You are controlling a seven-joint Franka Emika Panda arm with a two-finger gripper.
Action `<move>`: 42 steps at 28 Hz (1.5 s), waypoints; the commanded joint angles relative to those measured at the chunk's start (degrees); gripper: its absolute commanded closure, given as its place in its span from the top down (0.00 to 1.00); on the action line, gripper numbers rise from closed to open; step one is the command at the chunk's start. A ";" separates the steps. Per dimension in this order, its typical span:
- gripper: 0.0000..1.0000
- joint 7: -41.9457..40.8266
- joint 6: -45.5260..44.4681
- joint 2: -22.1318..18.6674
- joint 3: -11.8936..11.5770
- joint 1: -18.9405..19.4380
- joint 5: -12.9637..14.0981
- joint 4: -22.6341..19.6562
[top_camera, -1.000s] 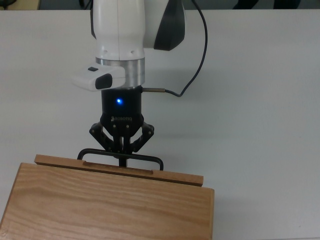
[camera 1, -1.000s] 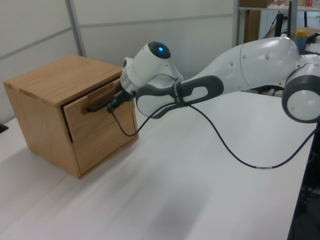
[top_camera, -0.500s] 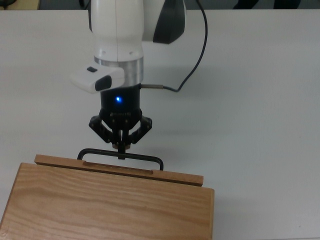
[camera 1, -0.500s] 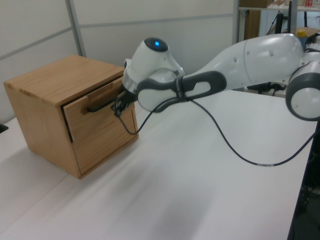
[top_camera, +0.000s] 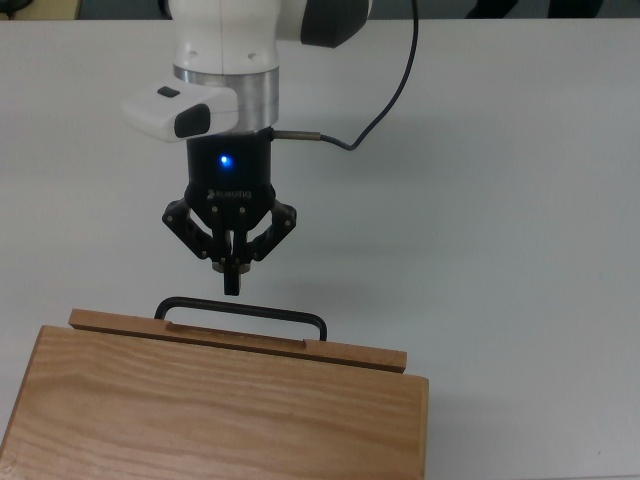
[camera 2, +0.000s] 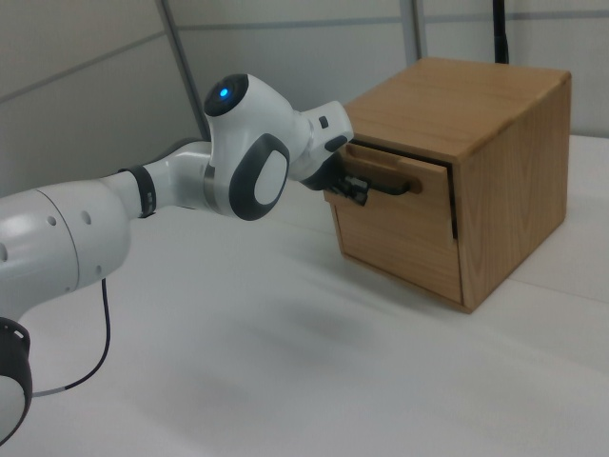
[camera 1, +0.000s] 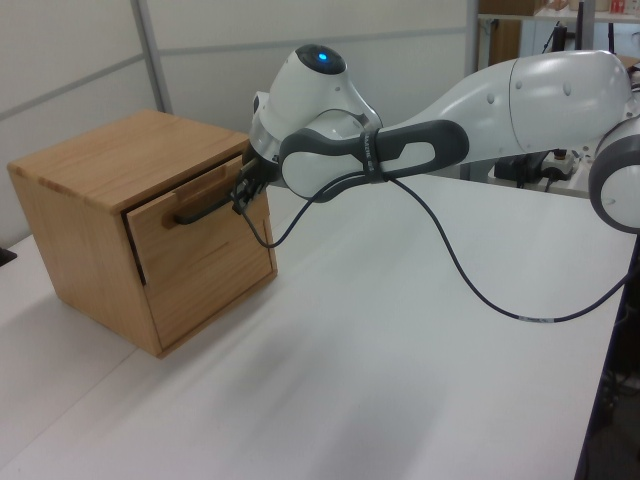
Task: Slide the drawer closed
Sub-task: 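Lift the gripper up and away from the closed drawer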
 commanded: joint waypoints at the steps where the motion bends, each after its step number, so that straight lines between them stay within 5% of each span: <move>1: 0.00 -1.34 4.22 1.37 -0.13 -0.71 -0.33 0.39; 17: 0.00 -1.16 22.14 4.80 -0.04 -1.41 -0.59 0.66; 25: 0.00 -0.99 21.19 4.01 -0.04 -1.50 0.02 -0.13; 33: 0.00 -3.44 -10.65 -3.89 -0.04 -1.50 0.02 -1.37; 42: 0.00 -5.91 -34.52 -10.57 0.39 -1.06 0.11 -1.02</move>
